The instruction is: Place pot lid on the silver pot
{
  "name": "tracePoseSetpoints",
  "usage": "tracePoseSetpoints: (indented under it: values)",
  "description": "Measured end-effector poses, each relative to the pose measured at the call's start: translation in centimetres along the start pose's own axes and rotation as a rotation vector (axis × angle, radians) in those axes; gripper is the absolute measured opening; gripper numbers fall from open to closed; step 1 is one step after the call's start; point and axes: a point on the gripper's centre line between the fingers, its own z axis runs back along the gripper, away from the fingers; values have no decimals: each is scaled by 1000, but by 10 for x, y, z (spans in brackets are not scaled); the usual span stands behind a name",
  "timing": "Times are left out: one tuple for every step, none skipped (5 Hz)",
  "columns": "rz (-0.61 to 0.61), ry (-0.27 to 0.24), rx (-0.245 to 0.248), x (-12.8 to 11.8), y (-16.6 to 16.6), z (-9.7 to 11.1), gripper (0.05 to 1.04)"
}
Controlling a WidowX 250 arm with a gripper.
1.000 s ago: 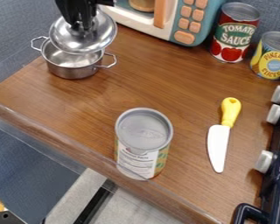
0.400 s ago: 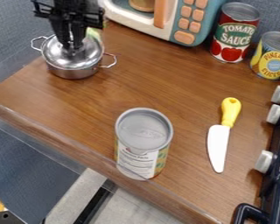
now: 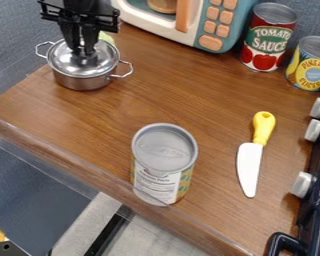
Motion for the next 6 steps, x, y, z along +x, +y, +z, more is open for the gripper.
tracePoseSetpoints:
  values:
    - [-5,0,2,3,0,0,278]
    - [6,10,7,4,1,-2,335]
    - [23,48,19,3,4,-4,630]
    - [24,50,20,2,4,-4,926]
    - [18,55,16,1,4,-4,1009]
    - [17,32,9,3,2,8,1004]
